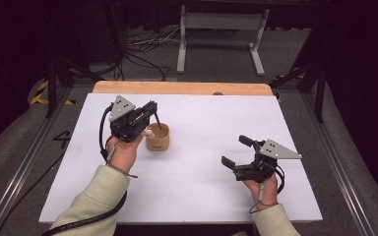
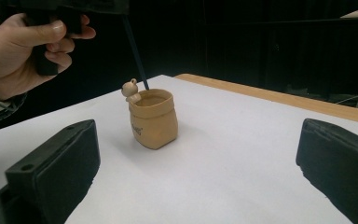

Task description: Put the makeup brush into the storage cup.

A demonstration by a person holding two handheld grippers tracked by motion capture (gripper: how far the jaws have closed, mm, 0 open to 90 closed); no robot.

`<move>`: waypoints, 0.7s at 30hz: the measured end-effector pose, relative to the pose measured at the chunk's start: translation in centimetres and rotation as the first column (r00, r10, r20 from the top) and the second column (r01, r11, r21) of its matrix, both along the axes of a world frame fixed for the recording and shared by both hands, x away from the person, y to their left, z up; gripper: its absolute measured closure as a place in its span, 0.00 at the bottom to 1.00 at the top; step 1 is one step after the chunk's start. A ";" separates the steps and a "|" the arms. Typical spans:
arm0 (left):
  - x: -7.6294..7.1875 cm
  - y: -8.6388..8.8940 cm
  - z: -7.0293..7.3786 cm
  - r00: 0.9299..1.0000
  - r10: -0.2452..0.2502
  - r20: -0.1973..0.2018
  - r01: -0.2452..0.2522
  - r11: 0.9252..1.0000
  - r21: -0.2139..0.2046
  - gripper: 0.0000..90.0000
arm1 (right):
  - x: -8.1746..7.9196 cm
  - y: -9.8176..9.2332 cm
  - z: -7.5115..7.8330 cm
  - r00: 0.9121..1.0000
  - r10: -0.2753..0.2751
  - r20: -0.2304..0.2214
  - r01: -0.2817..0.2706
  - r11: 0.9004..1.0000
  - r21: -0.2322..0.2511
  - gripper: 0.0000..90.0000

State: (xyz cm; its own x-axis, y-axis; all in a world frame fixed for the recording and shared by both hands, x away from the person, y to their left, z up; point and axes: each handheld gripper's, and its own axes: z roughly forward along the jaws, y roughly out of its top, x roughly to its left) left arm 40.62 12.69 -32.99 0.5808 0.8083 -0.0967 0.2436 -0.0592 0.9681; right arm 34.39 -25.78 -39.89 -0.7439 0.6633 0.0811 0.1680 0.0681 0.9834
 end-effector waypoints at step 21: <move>1.3 0.0 -1.9 1.000 0.004 -0.031 -0.004 1.000 0.010 0.92 | 0.0 0.0 0.0 1.000 0.008 0.002 -0.008 1.000 0.008 0.00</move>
